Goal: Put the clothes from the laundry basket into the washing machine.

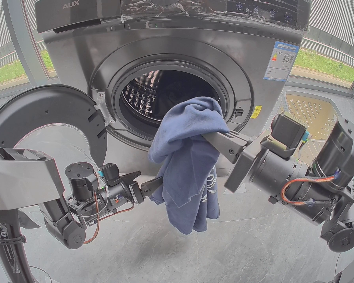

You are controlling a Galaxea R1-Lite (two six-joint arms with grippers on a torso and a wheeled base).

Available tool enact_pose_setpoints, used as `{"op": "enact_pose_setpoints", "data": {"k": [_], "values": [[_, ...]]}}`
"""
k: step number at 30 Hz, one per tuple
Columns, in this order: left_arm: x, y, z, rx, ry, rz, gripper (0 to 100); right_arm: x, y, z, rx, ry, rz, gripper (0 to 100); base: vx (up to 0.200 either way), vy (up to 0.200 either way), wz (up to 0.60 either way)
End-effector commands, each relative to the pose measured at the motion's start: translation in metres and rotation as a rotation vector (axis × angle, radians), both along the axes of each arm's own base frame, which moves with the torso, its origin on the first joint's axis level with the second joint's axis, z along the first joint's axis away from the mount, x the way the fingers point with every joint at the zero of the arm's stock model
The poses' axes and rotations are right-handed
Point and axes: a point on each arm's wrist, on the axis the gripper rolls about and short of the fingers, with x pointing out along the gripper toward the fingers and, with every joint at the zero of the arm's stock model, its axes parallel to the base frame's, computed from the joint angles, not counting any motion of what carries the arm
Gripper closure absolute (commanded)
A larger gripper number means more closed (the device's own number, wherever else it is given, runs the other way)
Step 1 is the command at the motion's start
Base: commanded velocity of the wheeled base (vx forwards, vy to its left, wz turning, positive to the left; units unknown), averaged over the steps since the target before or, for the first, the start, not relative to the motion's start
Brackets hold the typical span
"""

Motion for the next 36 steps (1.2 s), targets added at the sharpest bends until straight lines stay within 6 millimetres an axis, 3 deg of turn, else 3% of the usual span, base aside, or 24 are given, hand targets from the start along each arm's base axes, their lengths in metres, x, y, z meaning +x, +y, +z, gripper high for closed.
{"op": "enact_pose_setpoints", "data": {"k": [1, 19, 20, 35, 36], "values": [[0.001, -0.002, -0.006, 0.007, 0.014, -0.002, 0, -0.001, 0.001, -0.001, -0.001, 0.001, 0.006, 100, 0.0, 0.0, 0.0], [0.008, -0.029, -0.017, -0.002, 0.01, -0.129, 0, 0.0, 0.002, -0.002, -0.006, 0.005, 0.005, 100, 0.0, 0.0, 0.0], [0.008, -0.029, -0.016, -0.004, 0.007, -0.131, 100, 0.0, 0.002, -0.003, -0.006, 0.007, 0.005, 100, 0.0, 0.0, 0.0], [0.009, -0.024, -0.008, -0.007, -0.021, -0.107, 100, 0.001, 0.001, -0.003, -0.004, 0.01, 0.0, 100, 0.0, 0.0, 0.0], [0.007, -0.02, 0.006, -0.019, -0.053, -0.087, 100, 0.002, 0.0, -0.002, -0.001, 0.008, -0.005, 100, 0.0, 0.0, 0.0]]}}
